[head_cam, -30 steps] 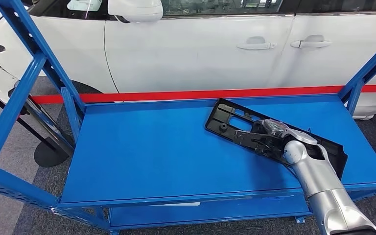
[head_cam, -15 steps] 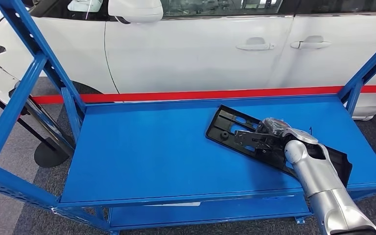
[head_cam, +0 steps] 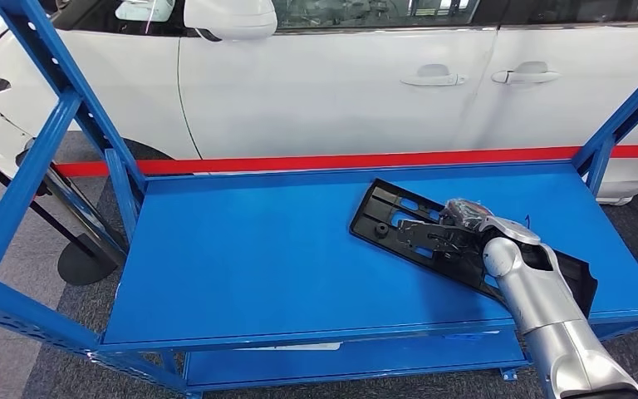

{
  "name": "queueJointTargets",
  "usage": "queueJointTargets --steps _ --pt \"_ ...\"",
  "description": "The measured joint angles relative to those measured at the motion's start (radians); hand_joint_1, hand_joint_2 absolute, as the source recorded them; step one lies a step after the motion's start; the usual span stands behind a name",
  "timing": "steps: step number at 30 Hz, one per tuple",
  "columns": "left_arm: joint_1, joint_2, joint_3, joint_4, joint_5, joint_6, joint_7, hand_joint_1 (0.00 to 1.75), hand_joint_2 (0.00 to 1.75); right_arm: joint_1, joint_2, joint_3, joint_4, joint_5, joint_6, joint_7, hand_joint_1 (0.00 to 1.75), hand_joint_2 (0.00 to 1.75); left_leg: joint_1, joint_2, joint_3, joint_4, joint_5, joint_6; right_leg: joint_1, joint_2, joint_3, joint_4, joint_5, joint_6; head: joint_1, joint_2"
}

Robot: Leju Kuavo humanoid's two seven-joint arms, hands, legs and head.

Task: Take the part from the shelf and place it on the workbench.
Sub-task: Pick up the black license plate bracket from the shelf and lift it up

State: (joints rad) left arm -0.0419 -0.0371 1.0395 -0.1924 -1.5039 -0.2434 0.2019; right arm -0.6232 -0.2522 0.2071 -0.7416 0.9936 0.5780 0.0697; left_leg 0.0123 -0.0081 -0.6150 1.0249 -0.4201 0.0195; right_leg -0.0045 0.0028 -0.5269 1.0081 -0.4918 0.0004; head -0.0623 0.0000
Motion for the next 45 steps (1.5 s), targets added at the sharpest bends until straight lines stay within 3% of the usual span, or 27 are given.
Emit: queueJointTargets --steps 2,3,10,16,31,32,36,45 --pt "0.000 0.001 0.000 0.000 0.000 0.000 0.000 0.00 0.00 0.002 0.000 0.000 0.000 -0.001 0.003 0.000 0.08 1.75 0.000 0.000 0.000 0.000 0.000 0.000 0.000 0.000 0.000 0.000 0.000 0.000 0.000 0.000" --pt "0.000 0.002 0.000 0.000 0.000 0.000 -0.001 0.00 0.00 0.004 0.000 0.000 0.000 -0.001 0.004 0.000 0.00 1.75 0.000 0.000 0.000 0.000 0.000 0.000 0.000 0.000 0.000 0.000 0.000 0.000 0.000 0.000" --pt "-0.001 0.002 0.000 0.000 -0.001 -0.001 -0.009 0.00 0.00 0.020 -0.001 0.000 -0.004 0.025 -0.001 0.024 0.00 1.75 0.000 0.001 0.001 0.000 0.000 0.000 0.000 0.001 0.000 0.000 0.000 0.000 0.000 0.000" --pt "-0.002 -0.005 0.000 0.000 -0.001 0.000 -0.040 0.00 0.00 0.024 -0.016 0.000 -0.043 0.078 0.050 0.070 0.00 1.75 0.000 0.000 0.000 0.000 -0.001 0.000 0.000 0.000 0.000 0.000 0.000 0.000 0.000 0.000" --pt "-0.009 -0.026 0.000 0.001 -0.001 0.002 -0.082 0.00 0.00 0.042 -0.063 0.000 -0.109 0.110 0.128 0.081 0.00 1.75 -0.001 0.001 0.000 0.000 -0.001 0.000 -0.001 0.001 -0.001 0.000 0.000 0.000 0.000 0.000" --pt "-0.010 -0.028 0.000 0.001 -0.001 0.002 -0.085 0.00 0.00 0.043 -0.066 0.000 -0.115 0.112 0.135 0.082 0.03 1.75 -0.001 0.001 0.000 0.000 -0.001 0.000 -0.001 0.001 0.000 0.000 0.000 0.000 0.000 0.000" --pt "-0.011 -0.034 0.000 0.001 -0.001 0.002 -0.098 0.00 0.00 0.046 -0.082 0.000 -0.134 0.117 0.162 0.081 1.67 1.75 -0.001 0.001 0.000 0.000 -0.001 0.000 -0.001 0.001 -0.001 0.000 0.000 0.000 0.000 0.000" --pt "-0.013 -0.041 0.000 0.002 -0.001 0.002 -0.107 0.00 0.00 0.061 -0.114 0.000 -0.181 0.102 0.192 0.073 1.75 1.75 -0.001 0.001 -0.002 0.000 -0.001 0.000 -0.001 0.001 -0.002 0.000 0.000 0.000 0.000 0.000"
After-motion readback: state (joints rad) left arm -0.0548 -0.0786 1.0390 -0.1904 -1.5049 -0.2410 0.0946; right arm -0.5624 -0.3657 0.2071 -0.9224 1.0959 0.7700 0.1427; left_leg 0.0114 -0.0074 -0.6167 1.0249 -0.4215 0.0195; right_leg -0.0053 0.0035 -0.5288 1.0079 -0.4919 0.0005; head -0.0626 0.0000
